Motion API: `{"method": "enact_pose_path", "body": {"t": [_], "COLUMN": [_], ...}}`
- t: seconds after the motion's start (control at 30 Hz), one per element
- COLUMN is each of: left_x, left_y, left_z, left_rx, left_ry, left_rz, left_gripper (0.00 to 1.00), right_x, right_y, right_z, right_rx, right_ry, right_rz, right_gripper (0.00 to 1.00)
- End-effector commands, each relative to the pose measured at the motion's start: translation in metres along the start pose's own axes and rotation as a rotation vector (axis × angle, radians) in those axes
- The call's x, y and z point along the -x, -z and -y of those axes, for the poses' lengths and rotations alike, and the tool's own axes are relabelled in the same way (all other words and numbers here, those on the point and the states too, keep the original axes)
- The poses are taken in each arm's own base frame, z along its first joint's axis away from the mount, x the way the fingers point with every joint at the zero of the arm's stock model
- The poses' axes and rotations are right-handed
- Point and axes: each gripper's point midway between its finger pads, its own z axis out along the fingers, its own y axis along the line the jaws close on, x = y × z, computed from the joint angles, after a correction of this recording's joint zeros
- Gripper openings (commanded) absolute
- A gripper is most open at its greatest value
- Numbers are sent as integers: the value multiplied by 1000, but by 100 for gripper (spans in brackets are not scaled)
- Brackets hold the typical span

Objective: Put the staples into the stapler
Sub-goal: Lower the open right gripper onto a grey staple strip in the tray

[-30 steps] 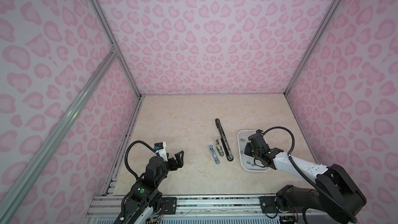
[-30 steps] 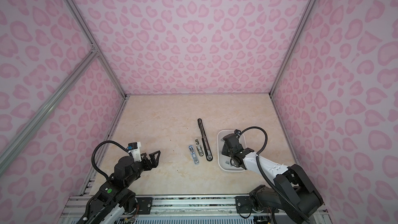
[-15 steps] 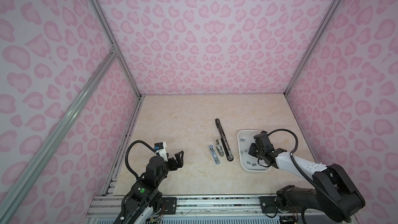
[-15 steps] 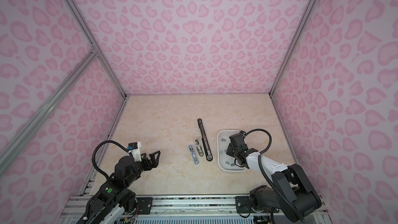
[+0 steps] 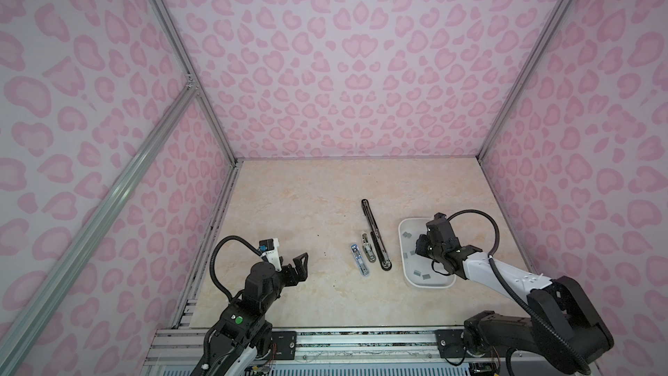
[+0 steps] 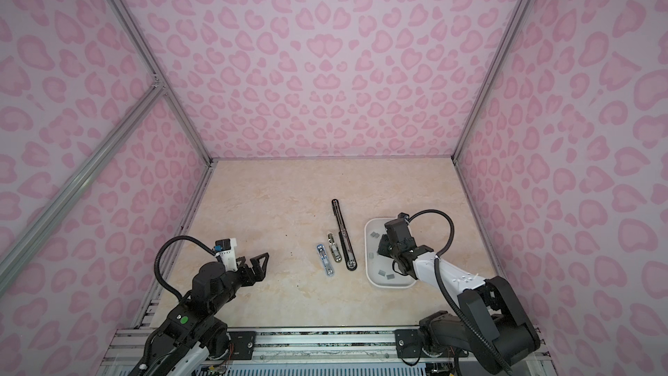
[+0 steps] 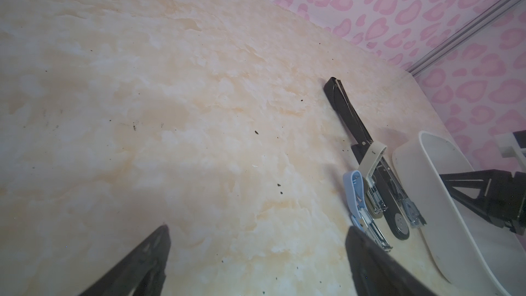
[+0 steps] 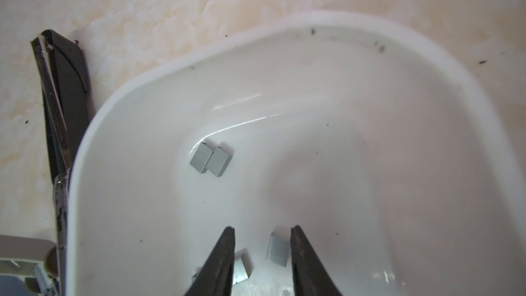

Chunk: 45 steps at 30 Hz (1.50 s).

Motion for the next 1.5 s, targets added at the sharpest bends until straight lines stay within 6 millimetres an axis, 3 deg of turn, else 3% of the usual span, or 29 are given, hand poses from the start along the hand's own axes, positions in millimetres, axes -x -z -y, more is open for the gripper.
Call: {"method": "enact_pose_path", "body": {"t": [0.0,0.17,0.5,0.73,1.47], "left_x": [5,5,5,6,5], "left_y": [1,0,0,0,0], "left_z": [3,3,4,4,5], "left_rx": [-13,-11,-15,-12,-18], "left_ry": [-1,-3,-3,-3,-4], "left_rz": [20,19,18,19,17], "left_gripper": [97,97,97,97,97], "right_x": [-7,-17,-37,-43,-59], "right_y": [11,13,0,-7,-17], "right_z": [3,-22,-44,-44,-20], "right_rx": [-20,124,185,166,-75], "right_ry": [60,105,180,200,307], "right_rz": [11,-26,-118,-148,-205], "right_gripper": [32,28,29,31,24]}}
